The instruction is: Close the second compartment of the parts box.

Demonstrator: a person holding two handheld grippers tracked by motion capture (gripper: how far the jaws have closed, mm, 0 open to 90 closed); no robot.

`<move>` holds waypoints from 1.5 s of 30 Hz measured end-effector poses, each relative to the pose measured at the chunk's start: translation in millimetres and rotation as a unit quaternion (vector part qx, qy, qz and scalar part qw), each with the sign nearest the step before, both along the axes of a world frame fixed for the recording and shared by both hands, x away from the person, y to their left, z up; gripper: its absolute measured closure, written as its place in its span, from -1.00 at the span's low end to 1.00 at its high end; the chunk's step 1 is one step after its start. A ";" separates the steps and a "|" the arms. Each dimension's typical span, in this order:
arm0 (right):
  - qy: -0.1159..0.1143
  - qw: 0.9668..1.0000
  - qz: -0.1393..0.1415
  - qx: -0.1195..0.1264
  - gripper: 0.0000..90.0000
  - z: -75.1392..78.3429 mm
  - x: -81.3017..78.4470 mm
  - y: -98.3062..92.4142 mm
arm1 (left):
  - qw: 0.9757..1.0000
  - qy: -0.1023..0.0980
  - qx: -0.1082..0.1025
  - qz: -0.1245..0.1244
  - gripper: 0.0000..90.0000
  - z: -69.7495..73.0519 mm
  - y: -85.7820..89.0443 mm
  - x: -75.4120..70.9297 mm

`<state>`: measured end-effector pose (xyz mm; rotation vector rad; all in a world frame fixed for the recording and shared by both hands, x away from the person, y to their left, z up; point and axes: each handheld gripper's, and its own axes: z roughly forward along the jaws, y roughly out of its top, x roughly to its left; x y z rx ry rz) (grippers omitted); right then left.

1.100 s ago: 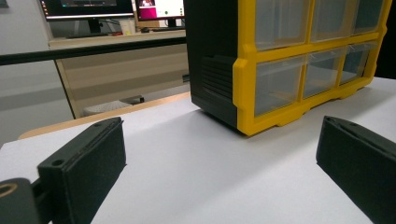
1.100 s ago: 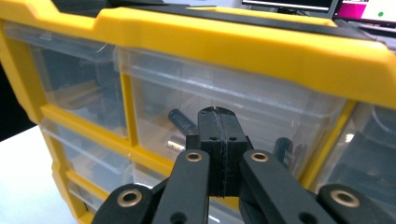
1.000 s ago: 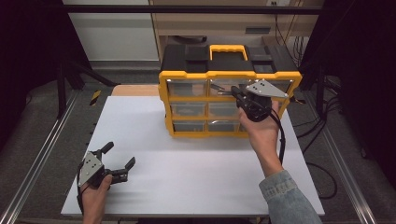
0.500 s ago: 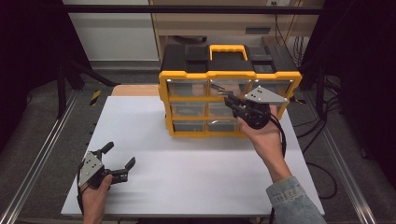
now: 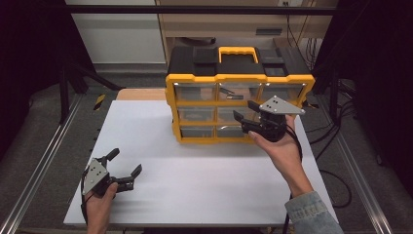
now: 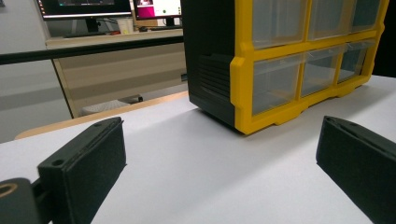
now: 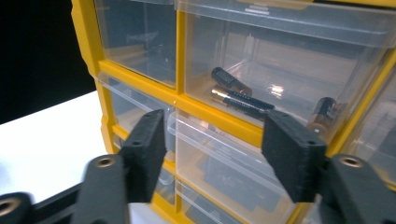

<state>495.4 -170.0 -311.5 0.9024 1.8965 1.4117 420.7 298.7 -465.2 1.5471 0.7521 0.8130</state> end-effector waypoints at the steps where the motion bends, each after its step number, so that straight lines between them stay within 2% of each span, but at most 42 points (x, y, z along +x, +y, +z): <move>1: 0.000 1.000 0.000 0.001 -0.22 0.1 -0.5 -0.1 | 1.000 0.000 0.000 0.000 -0.98 0.0 0.0 0.0; 10: -0.003 1.000 -0.010 0.002 -0.65 -1.2 -5.6 -2.2 | 1.000 0.000 0.000 0.000 -0.98 -0.1 -0.1 0.0; 15: -0.008 1.000 -0.011 0.004 -0.79 -1.1 -8.4 -5.1 | 1.000 0.000 0.000 0.000 -0.98 0.0 0.0 0.0; 18: -0.020 1.000 -0.011 0.005 -0.82 -0.1 -11.5 -7.9 | 1.000 0.000 0.000 0.001 -0.98 0.0 0.1 0.0; 23: -0.022 1.000 -0.012 0.005 -0.88 0.3 -14.5 -12.3 | 1.000 -0.001 0.001 0.000 -0.98 0.0 -0.6 -0.1; 28: -0.036 0.999 -0.008 0.003 -0.91 -0.3 -18.0 -16.6 | 1.000 0.000 0.001 0.000 -0.98 -0.1 -0.6 -0.1; 45: -0.037 0.999 -0.015 0.010 -0.93 -2.8 -28.9 -30.3 | 1.000 0.000 0.003 0.000 -0.98 -0.3 -1.2 0.0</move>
